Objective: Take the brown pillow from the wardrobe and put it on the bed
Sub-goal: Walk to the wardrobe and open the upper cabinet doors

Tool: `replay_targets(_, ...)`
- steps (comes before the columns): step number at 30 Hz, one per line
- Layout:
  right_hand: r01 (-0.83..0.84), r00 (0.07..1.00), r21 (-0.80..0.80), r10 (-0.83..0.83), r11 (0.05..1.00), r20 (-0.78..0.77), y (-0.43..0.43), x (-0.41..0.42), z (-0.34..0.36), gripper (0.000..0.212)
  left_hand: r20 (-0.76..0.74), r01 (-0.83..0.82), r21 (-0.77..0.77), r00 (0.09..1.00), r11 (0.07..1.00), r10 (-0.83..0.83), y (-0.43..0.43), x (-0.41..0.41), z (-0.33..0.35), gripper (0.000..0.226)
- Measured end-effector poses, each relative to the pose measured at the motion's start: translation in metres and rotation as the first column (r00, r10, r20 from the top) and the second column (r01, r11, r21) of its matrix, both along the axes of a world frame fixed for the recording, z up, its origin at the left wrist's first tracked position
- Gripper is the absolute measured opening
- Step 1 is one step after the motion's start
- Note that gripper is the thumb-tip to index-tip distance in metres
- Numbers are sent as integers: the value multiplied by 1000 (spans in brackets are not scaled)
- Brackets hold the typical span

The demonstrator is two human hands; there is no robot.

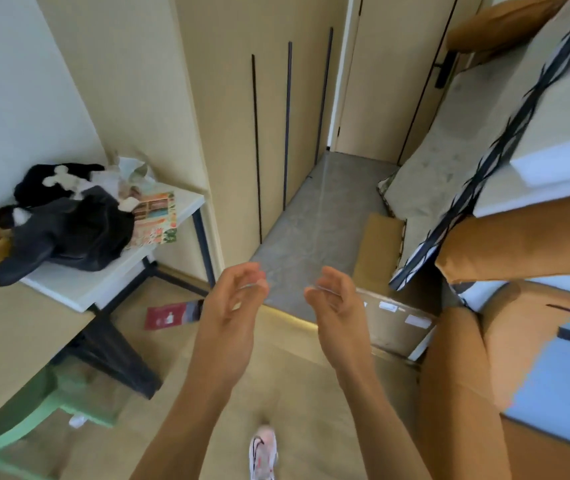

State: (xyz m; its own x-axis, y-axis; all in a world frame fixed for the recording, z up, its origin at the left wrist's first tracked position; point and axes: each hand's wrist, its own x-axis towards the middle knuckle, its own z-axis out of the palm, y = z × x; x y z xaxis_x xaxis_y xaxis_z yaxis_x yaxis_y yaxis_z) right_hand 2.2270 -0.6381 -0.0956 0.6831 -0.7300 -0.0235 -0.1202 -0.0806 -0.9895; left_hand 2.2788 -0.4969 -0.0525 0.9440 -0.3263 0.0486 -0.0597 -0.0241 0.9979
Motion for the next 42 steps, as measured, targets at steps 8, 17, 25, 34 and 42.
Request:
replay_targets(8, 70, 997, -53, -69, 996, 25, -124, 168, 28, 44, -12, 109, -36, 994, 993, -110, -135, 185, 14, 21)
replay_targets(17, 118, 993, -26, -119, 993, -18, -263, 326, 12, 51, -26, 159, 7, 987, 987, -158, -281, 342, 7, 23)
replay_targets(25, 10, 1000, -52, -10, 999, 0, -415, 494, 19, 50, -3, 119, 35, 993, 992, -119, -424, 490, 10, 22)
replay_targets(34, -64, 998, -85, 63, 994, -16, -544, 646, 44, 51, -3, 61, 25, 998, 998, -61, -549, 632, 27, 22)
replay_targets(42, -56, 998, -144, 54, 988, -22, -661, 795, 42, 49, -14, 75, -13, 997, 997, -76, -670, 789, 11, 19)
